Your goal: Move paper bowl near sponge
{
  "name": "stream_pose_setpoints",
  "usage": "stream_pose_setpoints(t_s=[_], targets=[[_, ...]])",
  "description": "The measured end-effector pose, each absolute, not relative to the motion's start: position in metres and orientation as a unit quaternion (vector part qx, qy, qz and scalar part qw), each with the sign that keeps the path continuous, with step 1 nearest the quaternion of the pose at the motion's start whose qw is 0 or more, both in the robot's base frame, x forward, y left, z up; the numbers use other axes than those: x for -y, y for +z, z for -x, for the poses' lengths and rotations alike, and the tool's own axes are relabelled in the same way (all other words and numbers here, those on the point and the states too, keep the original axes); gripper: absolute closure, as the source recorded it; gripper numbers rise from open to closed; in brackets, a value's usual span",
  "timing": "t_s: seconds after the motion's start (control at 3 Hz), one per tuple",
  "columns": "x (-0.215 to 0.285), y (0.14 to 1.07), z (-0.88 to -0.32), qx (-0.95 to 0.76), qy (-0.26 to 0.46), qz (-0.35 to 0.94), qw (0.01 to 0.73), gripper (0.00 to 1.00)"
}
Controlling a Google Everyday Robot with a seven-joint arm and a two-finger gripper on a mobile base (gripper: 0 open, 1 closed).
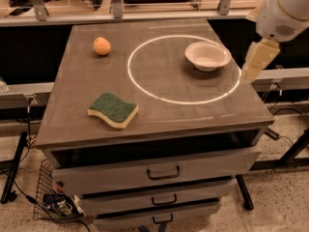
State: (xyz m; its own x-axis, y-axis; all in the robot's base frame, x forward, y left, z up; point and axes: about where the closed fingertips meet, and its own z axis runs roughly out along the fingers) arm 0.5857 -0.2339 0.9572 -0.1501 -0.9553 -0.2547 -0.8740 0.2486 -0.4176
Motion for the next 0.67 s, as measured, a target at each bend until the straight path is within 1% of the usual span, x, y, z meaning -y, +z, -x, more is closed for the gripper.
stream_pose_setpoints(t_s=[0.33,0.67], targets=[[0.24,0.944,-0.644,-0.753,-0.084,0.597,0.263,0.0],[0.224,0.904,-0.678,-0.749,-0.04,0.607,0.262,0.0]])
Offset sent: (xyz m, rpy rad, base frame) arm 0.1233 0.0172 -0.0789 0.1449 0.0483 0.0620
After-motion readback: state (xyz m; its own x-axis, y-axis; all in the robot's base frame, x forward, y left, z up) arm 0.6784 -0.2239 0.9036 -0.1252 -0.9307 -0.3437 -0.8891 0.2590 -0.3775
